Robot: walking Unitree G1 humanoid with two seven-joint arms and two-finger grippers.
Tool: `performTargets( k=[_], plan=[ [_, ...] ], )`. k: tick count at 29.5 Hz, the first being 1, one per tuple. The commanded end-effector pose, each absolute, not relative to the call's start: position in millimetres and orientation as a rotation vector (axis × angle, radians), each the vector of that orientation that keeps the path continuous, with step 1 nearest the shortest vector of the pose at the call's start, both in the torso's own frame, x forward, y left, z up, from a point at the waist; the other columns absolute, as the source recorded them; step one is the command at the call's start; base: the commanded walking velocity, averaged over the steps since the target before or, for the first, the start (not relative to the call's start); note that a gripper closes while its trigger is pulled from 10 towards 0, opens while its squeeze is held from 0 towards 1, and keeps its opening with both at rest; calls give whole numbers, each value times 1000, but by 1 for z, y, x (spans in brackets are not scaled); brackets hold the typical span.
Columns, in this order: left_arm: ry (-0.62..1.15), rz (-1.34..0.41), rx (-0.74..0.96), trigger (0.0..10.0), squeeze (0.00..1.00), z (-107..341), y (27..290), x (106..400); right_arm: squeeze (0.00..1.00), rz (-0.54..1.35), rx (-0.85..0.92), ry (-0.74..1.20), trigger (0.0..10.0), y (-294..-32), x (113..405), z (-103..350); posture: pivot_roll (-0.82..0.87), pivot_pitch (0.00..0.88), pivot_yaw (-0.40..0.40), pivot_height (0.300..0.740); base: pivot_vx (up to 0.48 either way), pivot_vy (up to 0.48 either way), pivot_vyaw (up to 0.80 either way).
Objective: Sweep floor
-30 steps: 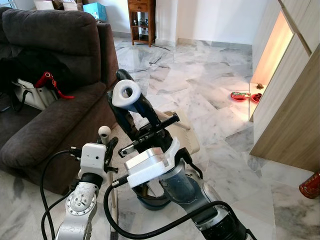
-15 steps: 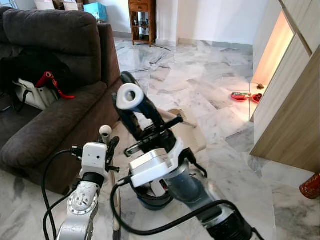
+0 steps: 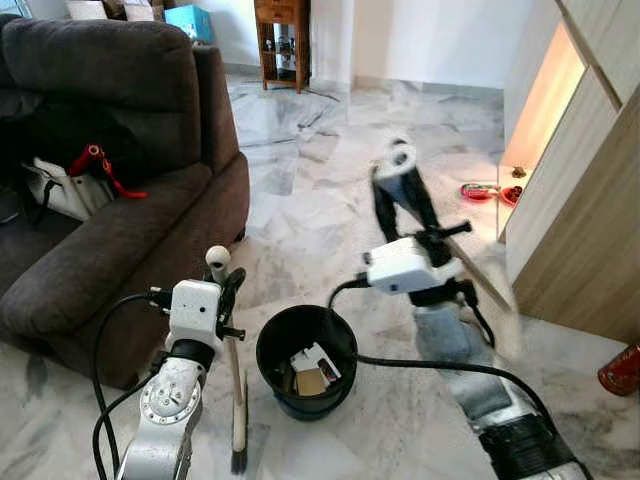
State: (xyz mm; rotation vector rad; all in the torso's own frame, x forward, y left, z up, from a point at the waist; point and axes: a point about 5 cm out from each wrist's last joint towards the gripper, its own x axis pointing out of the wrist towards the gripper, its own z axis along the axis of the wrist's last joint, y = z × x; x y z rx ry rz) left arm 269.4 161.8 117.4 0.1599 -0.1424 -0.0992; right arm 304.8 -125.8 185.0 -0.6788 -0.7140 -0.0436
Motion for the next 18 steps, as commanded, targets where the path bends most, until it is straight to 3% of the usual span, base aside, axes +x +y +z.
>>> performTargets(
  k=[1, 8, 18],
  plan=[
    [-190, -114, 162, 10000, 0, 127, 160, 271, 0, -80, -673, -733, 10000, -134, 306, 190, -23, 0, 29, 740, 0, 0, 0],
    [-186, -159, 148, 10000, 0, 127, 155, 272, 0, -172, -587, -611, 10000, -164, 308, 173, -25, 0, 32, 740, 0, 0, 0],
    [-187, -201, 131, 10000, 0, 127, 148, 271, 0, -242, -459, -514, 10000, -184, 307, 155, -28, 0, 30, 740, 0, 0, 0]
  ],
)
